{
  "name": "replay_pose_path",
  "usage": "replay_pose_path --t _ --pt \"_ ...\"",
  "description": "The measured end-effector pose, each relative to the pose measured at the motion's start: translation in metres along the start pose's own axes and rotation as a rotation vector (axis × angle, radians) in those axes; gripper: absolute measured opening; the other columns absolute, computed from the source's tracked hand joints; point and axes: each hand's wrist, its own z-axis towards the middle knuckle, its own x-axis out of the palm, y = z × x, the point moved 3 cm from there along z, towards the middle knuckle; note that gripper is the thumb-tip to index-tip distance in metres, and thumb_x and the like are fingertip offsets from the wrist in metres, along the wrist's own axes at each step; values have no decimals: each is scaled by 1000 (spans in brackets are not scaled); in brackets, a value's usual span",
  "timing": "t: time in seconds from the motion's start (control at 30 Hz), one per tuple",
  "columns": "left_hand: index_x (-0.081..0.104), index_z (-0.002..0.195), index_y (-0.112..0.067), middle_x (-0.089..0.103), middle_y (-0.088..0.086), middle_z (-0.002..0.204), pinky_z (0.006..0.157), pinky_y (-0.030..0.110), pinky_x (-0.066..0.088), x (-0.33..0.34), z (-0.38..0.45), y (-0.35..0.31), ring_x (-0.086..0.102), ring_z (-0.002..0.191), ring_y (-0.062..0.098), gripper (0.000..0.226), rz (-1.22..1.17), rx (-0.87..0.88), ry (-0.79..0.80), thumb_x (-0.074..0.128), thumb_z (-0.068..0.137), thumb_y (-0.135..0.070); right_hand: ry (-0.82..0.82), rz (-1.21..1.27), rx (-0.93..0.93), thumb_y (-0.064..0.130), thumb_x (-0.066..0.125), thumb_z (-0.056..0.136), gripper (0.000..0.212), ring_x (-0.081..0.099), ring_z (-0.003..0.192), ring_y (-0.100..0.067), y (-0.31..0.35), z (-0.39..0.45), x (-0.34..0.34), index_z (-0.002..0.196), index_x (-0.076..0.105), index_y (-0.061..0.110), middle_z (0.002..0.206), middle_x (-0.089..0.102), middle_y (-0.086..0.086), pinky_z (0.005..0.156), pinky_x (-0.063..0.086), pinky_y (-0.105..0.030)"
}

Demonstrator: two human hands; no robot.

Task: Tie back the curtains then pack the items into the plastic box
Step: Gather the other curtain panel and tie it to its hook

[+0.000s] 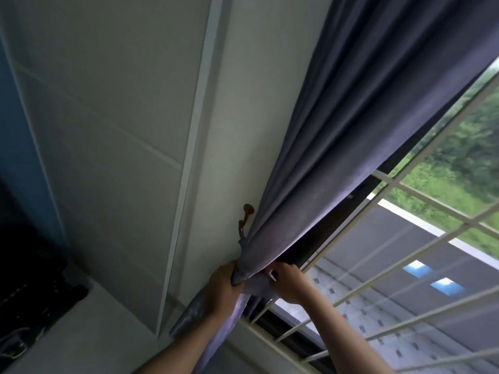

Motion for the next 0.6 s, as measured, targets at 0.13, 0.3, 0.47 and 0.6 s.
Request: replay_pose_path --t 0.13,0.3,0.47,0.6 --pt "63 76 -9 63 -1 65 56 21 41 -3 0 3 54 73 0 18 65 -4 1 60 78 -27 -3 134 118 25 52 81 18 70 69 -23 -5 -1 6 97 60 26 85 70 -6 58 55 -33" --pt "51 59 -28 60 -22 54 51 3 36 -3 -5 -9 52 61 -9 34 14 -21 35 64 85 -11 -388 107 255 27 51 86 13 63 69 -26 1 -10 19 96 57 22 82 68 -4 55 52 -35" --pt "64 74 -12 70 -3 69 64 23 51 -4 -5 -16 61 78 -4 34 65 -4 -9 69 77 -46 -547 579 390 23 53 85 12 63 76 -19 15 -10 29 96 57 25 89 72 3 57 48 -30" --pt "68 76 -12 71 5 73 65 25 48 -1 -1 -6 68 76 11 30 156 62 -67 67 81 -41 -613 933 337 13 63 84 22 67 89 -15 26 -3 37 97 50 25 99 71 1 67 56 -33"
